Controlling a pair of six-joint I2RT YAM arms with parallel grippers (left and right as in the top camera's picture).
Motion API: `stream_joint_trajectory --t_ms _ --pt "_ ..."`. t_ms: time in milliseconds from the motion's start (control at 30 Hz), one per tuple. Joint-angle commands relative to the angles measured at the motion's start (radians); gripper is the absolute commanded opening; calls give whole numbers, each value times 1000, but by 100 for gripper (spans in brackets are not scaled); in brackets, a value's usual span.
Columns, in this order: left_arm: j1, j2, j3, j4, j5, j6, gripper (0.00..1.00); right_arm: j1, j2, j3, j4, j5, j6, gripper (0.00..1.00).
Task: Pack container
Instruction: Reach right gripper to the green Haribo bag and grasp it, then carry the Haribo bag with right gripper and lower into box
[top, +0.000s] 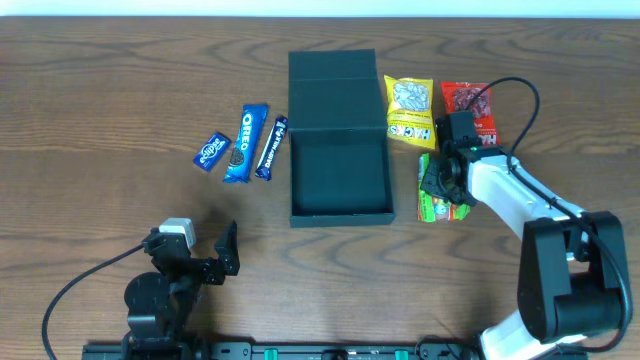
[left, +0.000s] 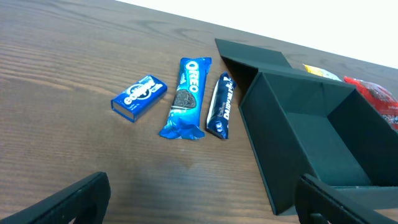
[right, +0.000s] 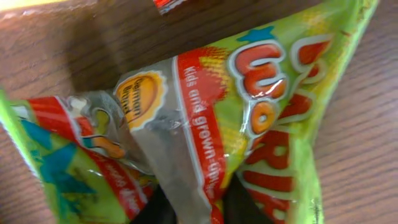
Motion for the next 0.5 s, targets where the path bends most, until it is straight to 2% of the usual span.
stream_joint_trajectory --t_ms 0,100,267,467 --pt "6 -6 -21 -3 -2 -3 95 -2 107 -68 -47 20 -9 1" --pt "6 -6 -21 -3 -3 -3 95 -2 91 -36 -97 6 -9 1" --pt "6 -6 -21 -3 -2 -3 95 0 6 132 -253 -10 -56 1" --pt "6 -6 -21 -3 -3 -3 95 103 -155 354 -228 -146 -423 1"
